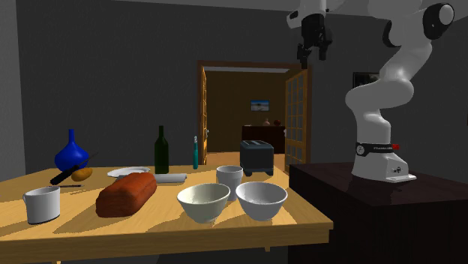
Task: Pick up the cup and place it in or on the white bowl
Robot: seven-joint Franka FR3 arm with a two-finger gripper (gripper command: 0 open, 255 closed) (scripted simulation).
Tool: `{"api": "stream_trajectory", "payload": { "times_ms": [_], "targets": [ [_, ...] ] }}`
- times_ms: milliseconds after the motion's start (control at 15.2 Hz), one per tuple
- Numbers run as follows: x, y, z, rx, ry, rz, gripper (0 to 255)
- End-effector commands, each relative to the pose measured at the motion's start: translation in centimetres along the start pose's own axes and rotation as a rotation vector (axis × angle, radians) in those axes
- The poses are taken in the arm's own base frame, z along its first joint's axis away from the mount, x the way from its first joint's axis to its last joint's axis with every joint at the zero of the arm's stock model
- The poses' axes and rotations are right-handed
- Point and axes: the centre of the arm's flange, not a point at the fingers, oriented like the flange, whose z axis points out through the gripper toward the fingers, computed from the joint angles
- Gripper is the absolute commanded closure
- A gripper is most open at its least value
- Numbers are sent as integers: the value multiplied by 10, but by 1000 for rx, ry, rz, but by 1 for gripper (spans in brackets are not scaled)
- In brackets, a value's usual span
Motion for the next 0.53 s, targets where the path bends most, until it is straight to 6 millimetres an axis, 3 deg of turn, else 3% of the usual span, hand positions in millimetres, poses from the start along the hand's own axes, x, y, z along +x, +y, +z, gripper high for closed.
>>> {"api": "stream_trajectory", "payload": {
  "times_ms": [0, 462],
  "targets": [
    [0, 0, 0, 0, 0, 0, 0],
    [54, 28, 71, -17, -21, -5, 0]
  ]
}}
